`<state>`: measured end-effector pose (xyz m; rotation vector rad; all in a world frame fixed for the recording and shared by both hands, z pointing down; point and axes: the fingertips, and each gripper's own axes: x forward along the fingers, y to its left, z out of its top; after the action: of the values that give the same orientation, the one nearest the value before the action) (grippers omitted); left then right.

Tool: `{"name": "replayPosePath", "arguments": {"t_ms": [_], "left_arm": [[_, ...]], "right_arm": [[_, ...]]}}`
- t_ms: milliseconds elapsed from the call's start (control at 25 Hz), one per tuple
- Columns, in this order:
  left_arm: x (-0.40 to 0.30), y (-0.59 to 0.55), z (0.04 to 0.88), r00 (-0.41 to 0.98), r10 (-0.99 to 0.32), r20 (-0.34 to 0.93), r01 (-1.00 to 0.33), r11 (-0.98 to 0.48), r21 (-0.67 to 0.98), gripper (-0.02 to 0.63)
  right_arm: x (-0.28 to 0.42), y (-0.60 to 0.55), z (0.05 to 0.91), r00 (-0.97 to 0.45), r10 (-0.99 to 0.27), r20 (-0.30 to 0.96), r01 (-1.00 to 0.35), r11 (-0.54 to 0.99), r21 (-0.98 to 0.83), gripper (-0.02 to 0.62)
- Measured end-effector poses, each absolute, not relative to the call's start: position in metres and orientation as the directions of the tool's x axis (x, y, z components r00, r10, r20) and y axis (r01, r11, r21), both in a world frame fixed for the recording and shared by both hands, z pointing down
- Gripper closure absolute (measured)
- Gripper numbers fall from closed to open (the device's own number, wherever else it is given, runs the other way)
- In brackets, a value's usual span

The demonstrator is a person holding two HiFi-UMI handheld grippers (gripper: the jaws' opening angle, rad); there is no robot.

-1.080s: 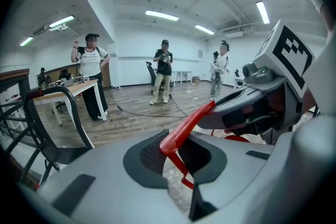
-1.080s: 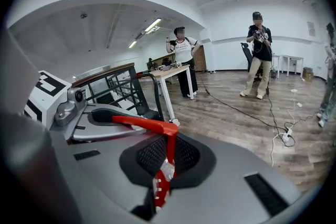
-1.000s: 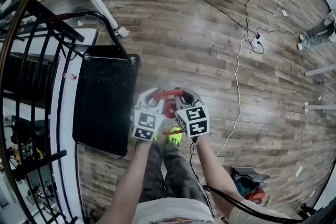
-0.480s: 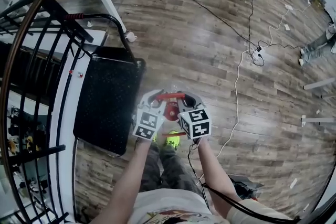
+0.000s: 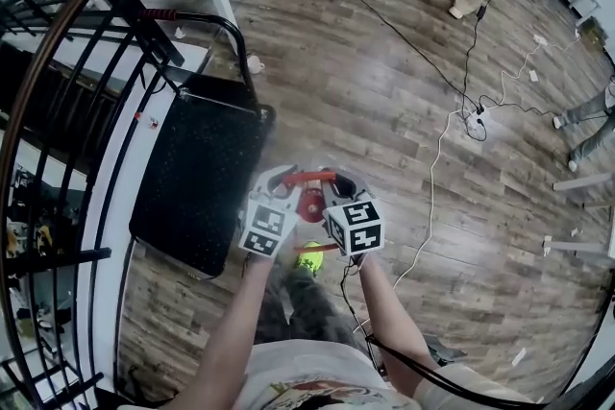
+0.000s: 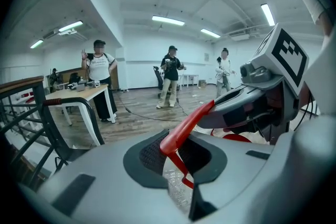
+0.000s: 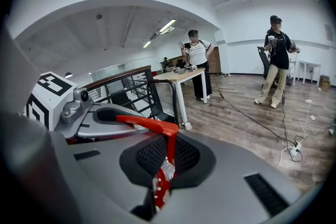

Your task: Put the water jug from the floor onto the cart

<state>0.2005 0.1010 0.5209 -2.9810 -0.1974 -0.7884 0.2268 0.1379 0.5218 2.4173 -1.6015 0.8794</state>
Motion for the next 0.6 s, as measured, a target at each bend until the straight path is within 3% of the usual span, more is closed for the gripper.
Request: {"name": "replayPosePath", "arguments": {"t_ms": [600], "left_arm": [[0.165, 0.017, 0.506, 0.875, 0.063, 0.48, 0.056, -0.998, 0.028, 0.551]], "right_arm": [[0.194, 0.05, 0.504, 0.182, -0.818, 0.545, -0.922, -0.334, -0.194, 0.577]]}}
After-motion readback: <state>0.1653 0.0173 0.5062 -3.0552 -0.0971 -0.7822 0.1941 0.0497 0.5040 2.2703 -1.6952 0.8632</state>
